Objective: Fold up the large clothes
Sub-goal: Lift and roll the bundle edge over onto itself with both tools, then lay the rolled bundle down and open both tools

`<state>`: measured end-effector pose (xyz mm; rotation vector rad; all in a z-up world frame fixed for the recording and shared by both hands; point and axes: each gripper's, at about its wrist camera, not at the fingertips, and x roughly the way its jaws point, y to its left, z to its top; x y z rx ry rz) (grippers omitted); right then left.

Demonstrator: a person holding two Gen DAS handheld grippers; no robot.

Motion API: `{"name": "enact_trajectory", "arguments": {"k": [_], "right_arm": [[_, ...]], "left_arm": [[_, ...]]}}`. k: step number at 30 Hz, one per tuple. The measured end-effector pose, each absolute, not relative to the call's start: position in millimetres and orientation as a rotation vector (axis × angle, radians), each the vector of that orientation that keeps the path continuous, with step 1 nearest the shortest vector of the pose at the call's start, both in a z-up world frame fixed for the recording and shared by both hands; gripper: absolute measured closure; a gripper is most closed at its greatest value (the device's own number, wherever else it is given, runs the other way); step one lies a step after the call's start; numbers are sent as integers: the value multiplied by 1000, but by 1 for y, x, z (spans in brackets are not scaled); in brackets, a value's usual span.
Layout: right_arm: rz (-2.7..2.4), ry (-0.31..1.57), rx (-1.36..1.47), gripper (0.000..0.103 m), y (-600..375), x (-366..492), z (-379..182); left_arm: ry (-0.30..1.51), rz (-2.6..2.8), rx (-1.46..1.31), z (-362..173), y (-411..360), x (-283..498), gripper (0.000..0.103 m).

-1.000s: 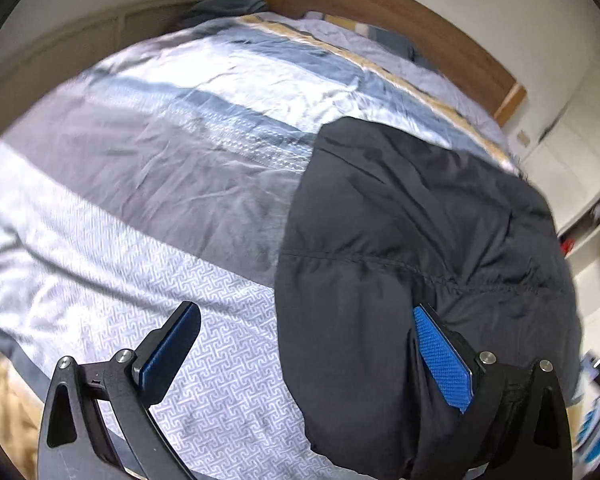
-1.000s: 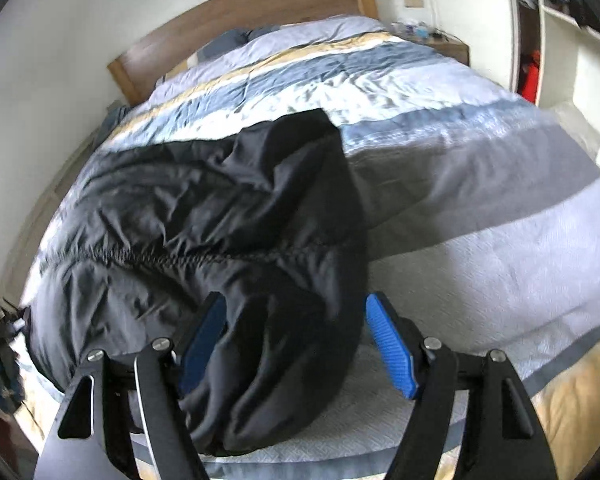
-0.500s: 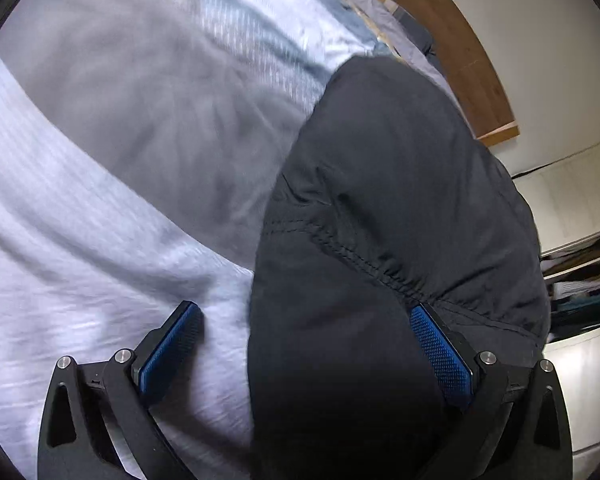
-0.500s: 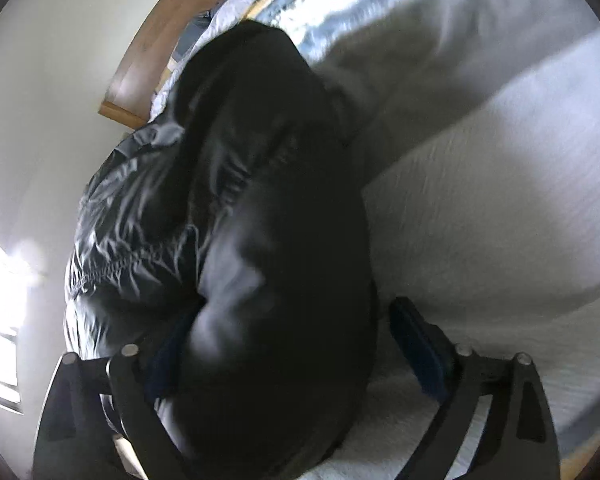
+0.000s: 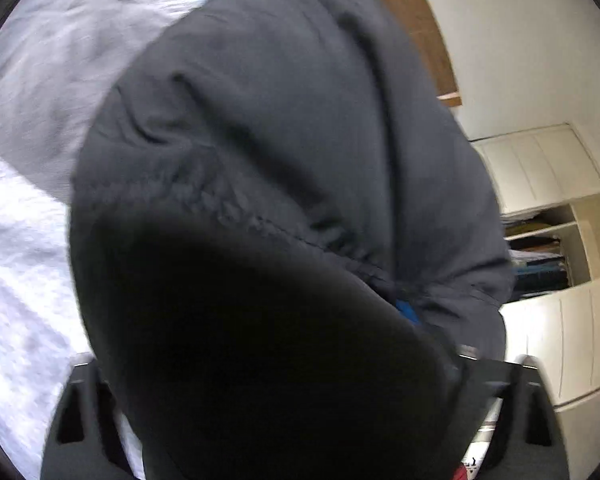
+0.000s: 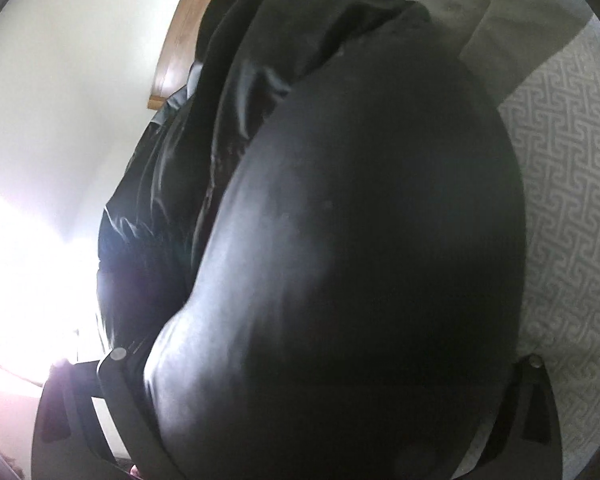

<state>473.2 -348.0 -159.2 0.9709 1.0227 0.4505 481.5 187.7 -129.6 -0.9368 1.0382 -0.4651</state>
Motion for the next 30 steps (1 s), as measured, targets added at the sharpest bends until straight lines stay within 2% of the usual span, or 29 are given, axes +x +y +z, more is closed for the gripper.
{"name": "enact_trajectory", "arguments": {"k": [1,2,3,6,9,13,19,23,30], "right_arm": [[452,1014,977,2,-345,473,-156],[468,996,983,8,-340,474,-150],[489,978,982,21,-336,475,-143],[564,902,965,45,-324,479,-110],[611,850,896,57,-310,485,-70],[657,775,831,61,-294,479,-18],[703,669,850,62,-300,446,28],[700,684,822,62,-299,427,22],[542,865,797,62,-315,403,-62]], "left_arm": [[1022,-473,-929,-122,183,480,40],[1003,-482,-920,-112,178,479,52],[984,-491,-910,-101,173,478,62],[953,-494,-888,-73,158,476,71],[898,-526,-875,-38,143,476,74],[832,-583,-819,14,123,469,74],[757,-654,-794,54,119,438,74],[774,-644,-775,33,126,420,74],[964,-472,-677,-39,133,401,74]]}}
